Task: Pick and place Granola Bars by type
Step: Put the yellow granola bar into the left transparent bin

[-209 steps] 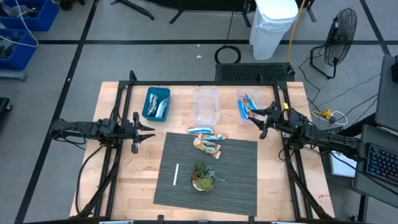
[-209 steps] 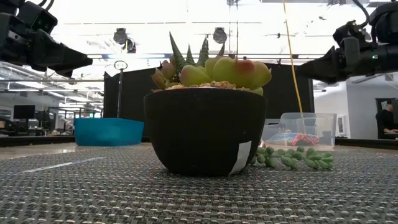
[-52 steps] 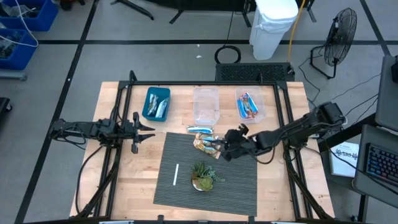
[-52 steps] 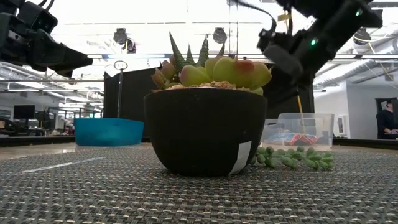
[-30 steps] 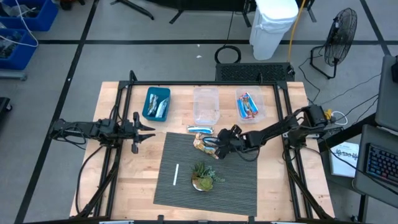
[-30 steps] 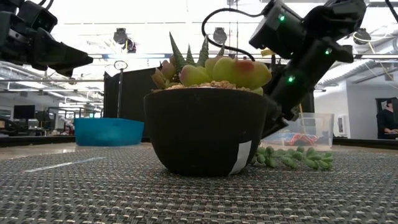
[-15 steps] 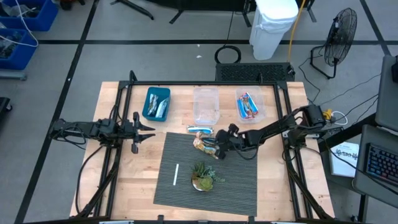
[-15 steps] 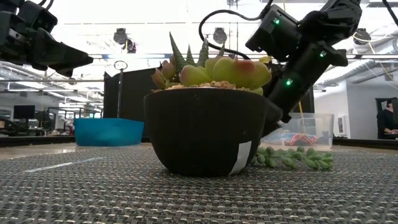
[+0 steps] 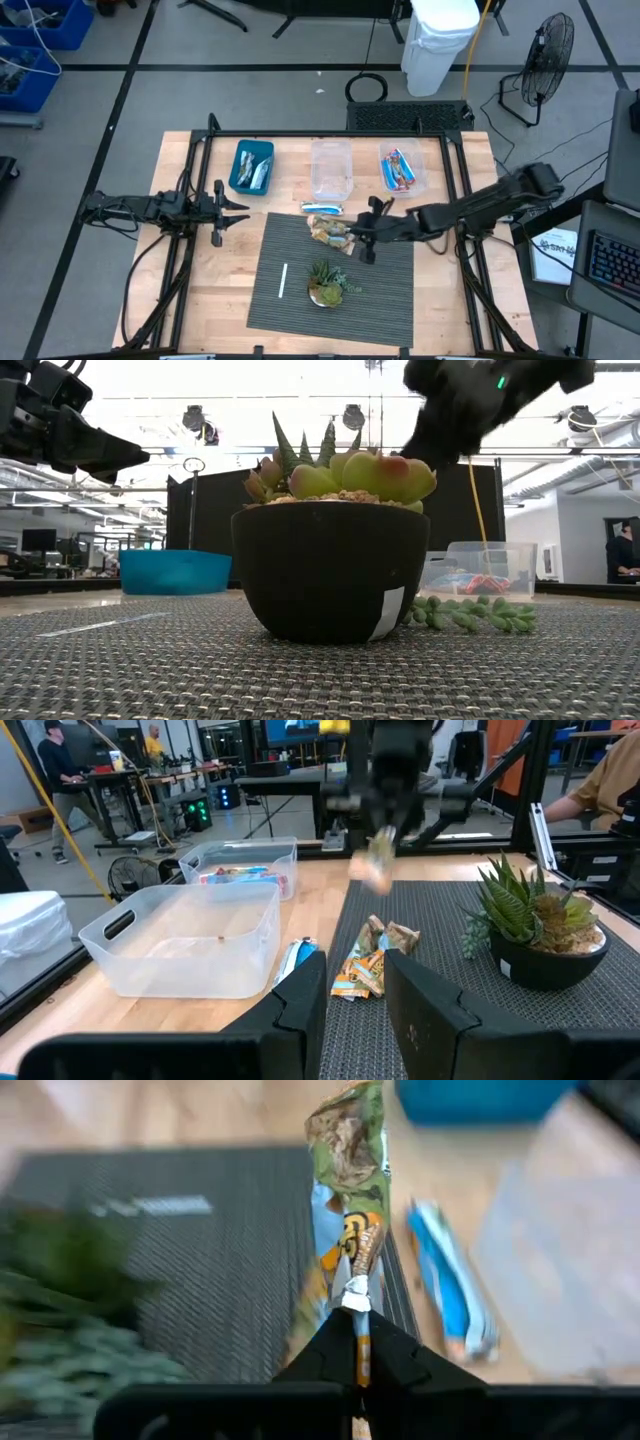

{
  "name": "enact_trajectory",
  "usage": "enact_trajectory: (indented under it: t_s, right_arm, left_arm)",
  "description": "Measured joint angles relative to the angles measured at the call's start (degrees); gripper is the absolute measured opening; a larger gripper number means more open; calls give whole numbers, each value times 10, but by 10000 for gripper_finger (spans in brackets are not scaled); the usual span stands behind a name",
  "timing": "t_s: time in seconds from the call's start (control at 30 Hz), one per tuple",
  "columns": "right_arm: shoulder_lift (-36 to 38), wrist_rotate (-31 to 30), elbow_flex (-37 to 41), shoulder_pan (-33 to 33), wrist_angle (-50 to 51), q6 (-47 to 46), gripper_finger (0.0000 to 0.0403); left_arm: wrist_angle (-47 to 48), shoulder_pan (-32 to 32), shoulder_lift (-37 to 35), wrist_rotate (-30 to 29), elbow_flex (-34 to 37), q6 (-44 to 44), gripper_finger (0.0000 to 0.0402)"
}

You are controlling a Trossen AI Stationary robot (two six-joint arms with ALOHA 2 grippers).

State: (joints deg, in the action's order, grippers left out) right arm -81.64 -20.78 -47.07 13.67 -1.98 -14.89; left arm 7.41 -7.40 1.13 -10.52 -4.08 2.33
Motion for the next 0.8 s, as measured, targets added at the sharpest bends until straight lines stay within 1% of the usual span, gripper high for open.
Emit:
enact_trajectory:
  t_s: [0.2, 0.27, 0.33, 0.5, 0.6, 0.67, 0.8]
  right_arm:
    - [82, 8, 0, 16, 1, 61, 1]
    - [98, 41, 0, 18, 3, 77, 1]
    - [108, 88, 0, 18, 3, 92, 0]
    - [117, 249, 0, 13, 1, 118, 0]
    - [117, 318, 0, 13, 0, 137, 0]
    - [117, 333, 0, 13, -2, 143, 0]
    - [117, 328, 0, 8, -12, 163, 0]
  left_arm:
    - [0, 0, 0, 0, 0, 0, 108]
    - [0, 0, 0, 0, 0, 0, 108]
    - [0, 0, 0, 0, 0, 0, 108]
    - [0, 0, 0, 0, 0, 0, 108]
    - [0, 0, 0, 0, 0, 0, 108]
    - [0, 0, 0, 0, 0, 0, 108]
    - [0, 0, 0, 0, -1, 0, 108]
